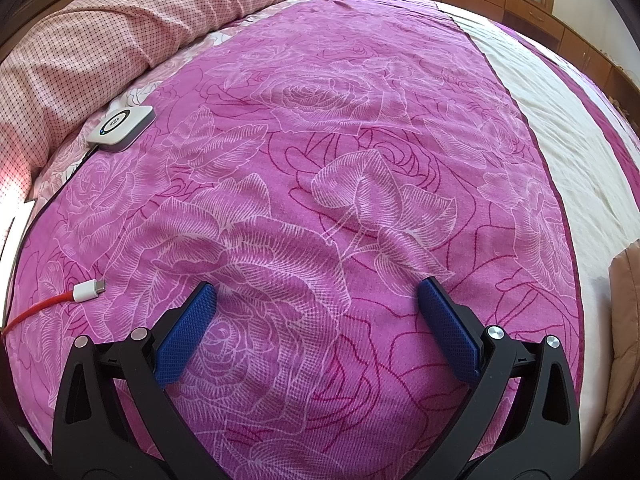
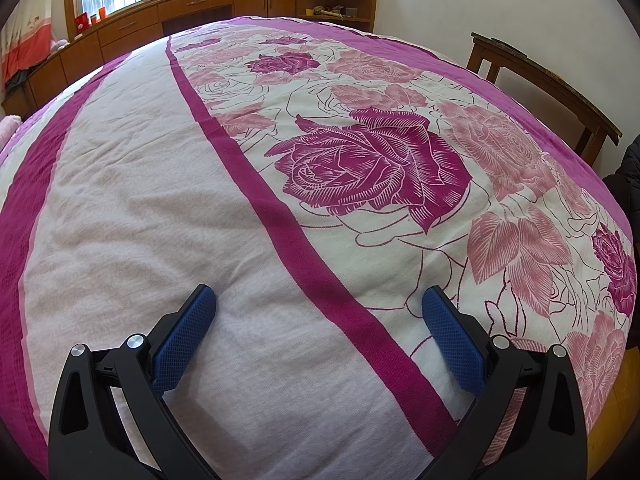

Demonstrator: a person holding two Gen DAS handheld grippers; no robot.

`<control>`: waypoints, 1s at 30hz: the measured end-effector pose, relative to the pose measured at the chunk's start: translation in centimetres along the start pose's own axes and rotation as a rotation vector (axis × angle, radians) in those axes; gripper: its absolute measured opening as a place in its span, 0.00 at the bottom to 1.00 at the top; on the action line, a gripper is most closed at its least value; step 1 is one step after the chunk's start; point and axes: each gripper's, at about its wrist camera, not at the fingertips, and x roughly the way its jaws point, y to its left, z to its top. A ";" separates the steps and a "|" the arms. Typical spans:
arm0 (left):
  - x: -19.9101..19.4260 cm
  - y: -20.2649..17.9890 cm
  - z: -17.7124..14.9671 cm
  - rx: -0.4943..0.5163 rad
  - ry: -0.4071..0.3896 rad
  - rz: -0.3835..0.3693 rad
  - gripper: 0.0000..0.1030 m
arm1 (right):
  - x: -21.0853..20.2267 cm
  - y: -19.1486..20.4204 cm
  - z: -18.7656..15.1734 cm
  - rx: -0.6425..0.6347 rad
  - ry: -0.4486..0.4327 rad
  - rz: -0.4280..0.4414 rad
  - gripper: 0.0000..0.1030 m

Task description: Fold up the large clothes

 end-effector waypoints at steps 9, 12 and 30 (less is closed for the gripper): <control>0.0 0.0 0.0 0.000 0.000 0.000 0.97 | 0.0 0.1 0.0 0.000 0.000 0.000 0.96; 0.1 0.0 0.1 0.000 0.000 0.000 0.97 | 0.0 0.0 0.0 0.000 0.000 -0.001 0.96; 0.6 -1.2 0.8 -0.032 0.012 0.065 0.98 | 0.0 0.1 0.0 0.004 -0.008 -0.011 0.96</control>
